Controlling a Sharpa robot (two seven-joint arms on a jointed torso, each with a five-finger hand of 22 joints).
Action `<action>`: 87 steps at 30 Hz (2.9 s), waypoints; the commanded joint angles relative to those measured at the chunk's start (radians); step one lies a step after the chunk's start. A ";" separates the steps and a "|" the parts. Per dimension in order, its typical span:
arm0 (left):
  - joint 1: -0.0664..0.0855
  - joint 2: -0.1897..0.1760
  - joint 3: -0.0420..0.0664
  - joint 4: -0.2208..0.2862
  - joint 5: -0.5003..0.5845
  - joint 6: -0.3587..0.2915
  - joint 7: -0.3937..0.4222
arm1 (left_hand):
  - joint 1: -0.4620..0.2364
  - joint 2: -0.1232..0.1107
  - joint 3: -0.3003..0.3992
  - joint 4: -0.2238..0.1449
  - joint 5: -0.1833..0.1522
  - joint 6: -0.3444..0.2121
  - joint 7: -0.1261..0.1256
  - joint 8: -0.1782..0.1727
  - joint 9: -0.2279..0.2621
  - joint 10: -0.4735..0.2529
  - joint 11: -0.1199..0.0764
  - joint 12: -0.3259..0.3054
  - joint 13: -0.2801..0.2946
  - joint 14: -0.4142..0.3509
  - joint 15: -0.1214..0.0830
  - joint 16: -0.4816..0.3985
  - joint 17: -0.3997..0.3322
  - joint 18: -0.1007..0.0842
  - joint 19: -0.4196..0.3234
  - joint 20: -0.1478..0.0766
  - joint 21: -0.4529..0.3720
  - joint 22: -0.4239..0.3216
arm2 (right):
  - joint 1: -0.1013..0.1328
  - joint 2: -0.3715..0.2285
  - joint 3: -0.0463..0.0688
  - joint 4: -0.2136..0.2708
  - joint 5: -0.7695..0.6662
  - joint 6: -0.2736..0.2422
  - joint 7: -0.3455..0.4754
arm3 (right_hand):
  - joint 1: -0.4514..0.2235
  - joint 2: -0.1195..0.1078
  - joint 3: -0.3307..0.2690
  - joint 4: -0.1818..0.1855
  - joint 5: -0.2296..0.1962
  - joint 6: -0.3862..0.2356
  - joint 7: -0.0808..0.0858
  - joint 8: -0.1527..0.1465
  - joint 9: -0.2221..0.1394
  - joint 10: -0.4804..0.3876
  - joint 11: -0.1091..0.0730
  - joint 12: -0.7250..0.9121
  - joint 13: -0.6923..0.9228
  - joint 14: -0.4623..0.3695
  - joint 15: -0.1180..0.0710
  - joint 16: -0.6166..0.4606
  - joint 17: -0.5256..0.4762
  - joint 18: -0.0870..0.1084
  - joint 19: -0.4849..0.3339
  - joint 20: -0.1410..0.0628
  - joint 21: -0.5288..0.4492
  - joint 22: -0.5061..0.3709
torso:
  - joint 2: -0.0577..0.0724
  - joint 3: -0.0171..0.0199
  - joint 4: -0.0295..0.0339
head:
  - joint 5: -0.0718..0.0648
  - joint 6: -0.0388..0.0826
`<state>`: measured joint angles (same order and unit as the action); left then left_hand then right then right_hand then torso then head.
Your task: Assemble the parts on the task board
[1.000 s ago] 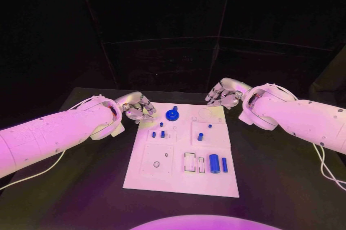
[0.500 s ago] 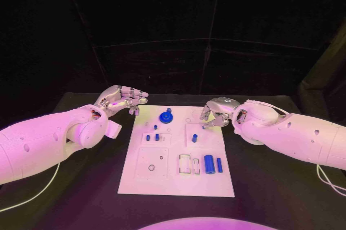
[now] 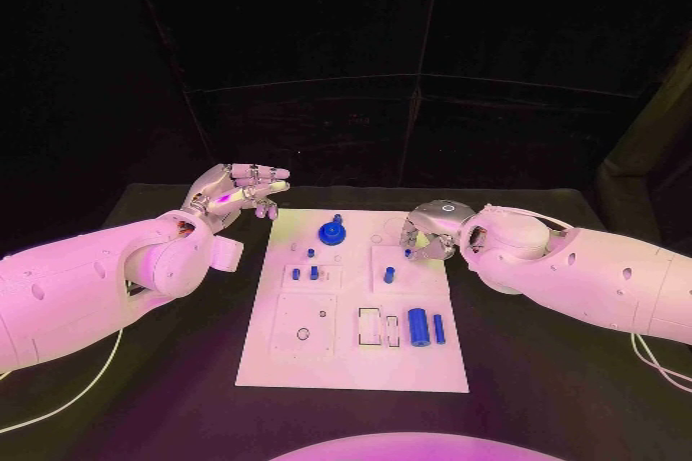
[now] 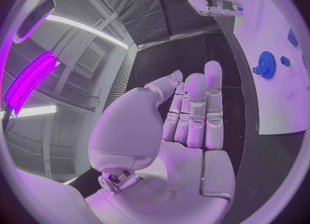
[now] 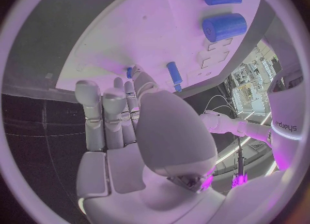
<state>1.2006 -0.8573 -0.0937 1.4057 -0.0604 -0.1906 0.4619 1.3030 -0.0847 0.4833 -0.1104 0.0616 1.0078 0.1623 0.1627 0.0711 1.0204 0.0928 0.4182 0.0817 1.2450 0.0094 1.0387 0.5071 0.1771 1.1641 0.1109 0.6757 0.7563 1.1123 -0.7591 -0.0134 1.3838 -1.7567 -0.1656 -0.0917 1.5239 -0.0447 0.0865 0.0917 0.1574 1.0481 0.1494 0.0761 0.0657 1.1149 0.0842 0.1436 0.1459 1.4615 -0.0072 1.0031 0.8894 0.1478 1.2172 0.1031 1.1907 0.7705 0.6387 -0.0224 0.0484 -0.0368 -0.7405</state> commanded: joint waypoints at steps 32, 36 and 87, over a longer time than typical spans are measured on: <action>0.001 -0.013 0.001 -0.006 0.039 0.004 0.004 | -0.004 0.004 -0.002 -0.007 -0.005 -0.007 0.009 0.004 -0.003 -0.006 0.006 0.003 -0.004 -0.022 0.002 -0.027 -0.030 0.006 -0.012 0.001 -0.016 -0.008 | -0.006 0.015 0.001 -0.011 0.023 -0.006 -0.001 | -0.093 -0.033 0.386 -0.084 -0.075 0.092 -0.010 -0.007 0.005 0.113 -0.014 -0.059 -0.080 0.021 -0.008 0.102 0.072 -0.030 0.065 -0.010 0.101 0.152 | -0.001 0.0013 -0.0025 | 0.001 -0.018; 0.001 -0.013 0.001 -0.011 0.039 0.004 0.003 | -0.005 0.004 -0.003 -0.007 -0.005 -0.009 0.010 0.004 -0.003 -0.008 0.006 0.002 -0.004 -0.023 0.003 -0.028 -0.031 0.006 -0.012 0.001 -0.017 -0.008 | -0.006 0.000 0.001 0.006 0.046 -0.059 -0.001 | -0.099 -0.035 0.396 -0.090 -0.073 0.094 -0.010 -0.007 0.005 0.115 -0.014 -0.062 -0.080 0.023 -0.008 0.111 0.080 -0.031 0.069 -0.010 0.106 0.160 | -0.003 0.0003 -0.0011 | -0.003 -0.016; 0.002 0.026 0.001 -0.003 0.039 -0.004 -0.010 | -0.005 0.004 -0.004 -0.008 -0.005 -0.012 0.012 0.004 -0.003 -0.011 0.008 0.003 -0.005 -0.024 0.004 -0.029 -0.033 0.005 -0.013 0.002 -0.020 -0.010 | -0.066 0.185 -0.018 0.160 -0.016 -0.043 0.014 | -0.130 -0.048 0.431 -0.111 -0.053 0.092 -0.007 -0.010 0.004 0.112 -0.011 -0.075 -0.081 0.026 -0.006 0.138 0.101 -0.033 0.074 -0.011 0.120 0.176 | -0.003 -0.0017 0.0003 | 0.083 -0.042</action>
<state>1.2011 -0.8333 -0.0938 1.4013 -0.0252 -0.1952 0.4512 1.3030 -0.0847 0.4804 -0.1132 0.0616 1.0005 0.1695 0.1666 0.0691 1.0129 0.1002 0.4181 0.0774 1.2276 0.0126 1.0135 0.4760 0.1769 1.1574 0.1106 0.6622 0.7482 1.0458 -0.5760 -0.0319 1.5454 -1.7539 -0.2440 -0.0895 1.4011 -0.0930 0.5126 -0.0195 0.0991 1.1349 0.1395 0.0604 0.0682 1.2257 0.0697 0.0721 0.0655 1.4650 -0.0108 1.1361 0.9900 0.1320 1.2865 0.0907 1.3037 0.9464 0.6364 -0.0241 0.0496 0.0433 -0.7798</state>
